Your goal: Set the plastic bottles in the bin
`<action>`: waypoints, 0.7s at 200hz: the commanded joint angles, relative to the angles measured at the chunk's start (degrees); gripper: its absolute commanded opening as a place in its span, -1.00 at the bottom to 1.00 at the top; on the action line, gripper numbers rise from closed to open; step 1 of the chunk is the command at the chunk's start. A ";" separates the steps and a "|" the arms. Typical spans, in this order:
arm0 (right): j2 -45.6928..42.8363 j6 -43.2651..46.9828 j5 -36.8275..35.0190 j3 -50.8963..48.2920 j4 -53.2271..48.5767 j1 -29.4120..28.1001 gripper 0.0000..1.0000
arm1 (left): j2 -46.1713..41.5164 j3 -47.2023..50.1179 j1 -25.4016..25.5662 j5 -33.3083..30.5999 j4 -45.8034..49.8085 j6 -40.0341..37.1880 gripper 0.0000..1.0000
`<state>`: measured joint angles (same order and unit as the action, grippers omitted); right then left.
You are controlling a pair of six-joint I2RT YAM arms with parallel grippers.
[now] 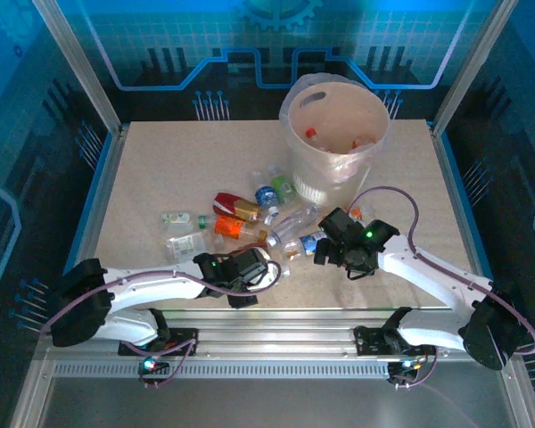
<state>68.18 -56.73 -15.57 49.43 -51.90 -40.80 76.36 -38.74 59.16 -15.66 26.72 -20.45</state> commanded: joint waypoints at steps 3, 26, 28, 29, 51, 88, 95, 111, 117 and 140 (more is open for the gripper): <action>-0.55 -0.06 -0.07 0.01 -0.22 0.74 1.00 | 2.23 -0.89 0.07 -0.73 1.26 0.73 0.57; -0.51 0.29 -0.31 0.36 -0.46 0.72 0.99 | 3.85 -1.24 -0.40 -0.73 0.92 0.94 0.55; -0.51 0.30 -0.31 0.39 -0.48 0.78 0.99 | 3.99 -1.25 -0.43 -0.76 0.82 0.89 0.56; -0.51 0.30 -0.32 0.40 -0.48 0.79 1.00 | 4.03 -1.25 -0.44 -0.77 0.76 0.91 0.55; -0.51 0.31 -0.51 0.60 -0.66 0.72 1.00 | 4.89 -1.15 -1.05 -0.94 -0.32 0.93 0.46; -0.50 0.13 -0.53 0.58 -0.73 0.79 0.99 | 4.93 -1.67 -1.46 -1.14 -0.59 0.68 0.26; -0.52 0.05 -0.62 0.58 -0.83 0.79 0.99 | 4.86 -1.93 -1.49 -1.25 -0.17 0.73 0.22; -0.51 -0.04 -0.77 0.58 -1.01 0.82 0.99 | 4.29 -2.47 -1.50 -1.15 1.15 0.76 0.13; -0.59 -0.04 -0.88 0.58 -1.01 0.80 0.99 | 3.93 -2.62 -1.45 -1.21 1.43 0.76 0.06; -0.68 0.25 -0.88 0.65 -0.84 0.75 1.00 | 2.47 -3.16 -1.50 -0.95 2.78 1.02 -0.03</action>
<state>68.18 -56.71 -15.62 49.43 -51.90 -40.80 80.73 -39.94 57.91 -16.27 26.96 -19.59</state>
